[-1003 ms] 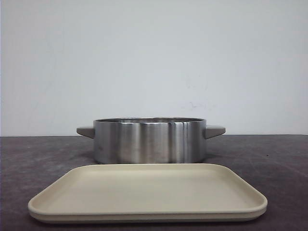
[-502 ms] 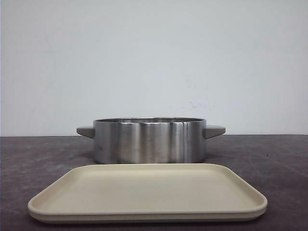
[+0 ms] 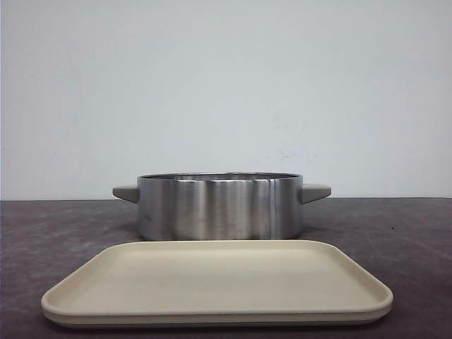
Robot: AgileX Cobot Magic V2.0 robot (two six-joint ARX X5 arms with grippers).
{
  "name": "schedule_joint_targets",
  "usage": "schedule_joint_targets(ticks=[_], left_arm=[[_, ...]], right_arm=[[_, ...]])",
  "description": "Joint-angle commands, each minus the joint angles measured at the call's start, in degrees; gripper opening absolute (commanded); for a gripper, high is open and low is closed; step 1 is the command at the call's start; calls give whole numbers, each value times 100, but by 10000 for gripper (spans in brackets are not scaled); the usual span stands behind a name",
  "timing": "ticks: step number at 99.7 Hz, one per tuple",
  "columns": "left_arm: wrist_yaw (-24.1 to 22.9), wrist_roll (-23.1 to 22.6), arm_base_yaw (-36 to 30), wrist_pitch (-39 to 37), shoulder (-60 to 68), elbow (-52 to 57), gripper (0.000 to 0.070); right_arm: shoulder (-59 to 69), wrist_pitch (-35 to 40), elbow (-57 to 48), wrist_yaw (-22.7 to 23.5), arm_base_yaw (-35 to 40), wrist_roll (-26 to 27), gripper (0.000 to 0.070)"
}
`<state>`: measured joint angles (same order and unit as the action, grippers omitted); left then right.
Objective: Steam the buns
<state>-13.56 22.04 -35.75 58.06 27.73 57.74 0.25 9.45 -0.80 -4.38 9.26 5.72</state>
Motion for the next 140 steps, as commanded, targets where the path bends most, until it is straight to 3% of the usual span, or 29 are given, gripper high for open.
schedule_joint_targets(ticks=[1, 20, 121, 130, 140], left_arm=[[-15, 7, -37, -61, 20, 79, 0], [-15, 7, -37, -61, 20, 79, 0], [-15, 2, -37, -59, 20, 79, 0], [-160, -337, 44, -92, 15, 79, 0], [-297, -350, 330, -87, 0, 20, 0]], right_arm=[[-4, 72, 11, 55, -7, -83, 13], [-4, 66, 11, 146, 0, -343, 13], [-4, -42, 11, 138, -17, -339, 13], [-4, -42, 11, 140, -17, -339, 13], [-4, -42, 11, 138, -17, -339, 13]])
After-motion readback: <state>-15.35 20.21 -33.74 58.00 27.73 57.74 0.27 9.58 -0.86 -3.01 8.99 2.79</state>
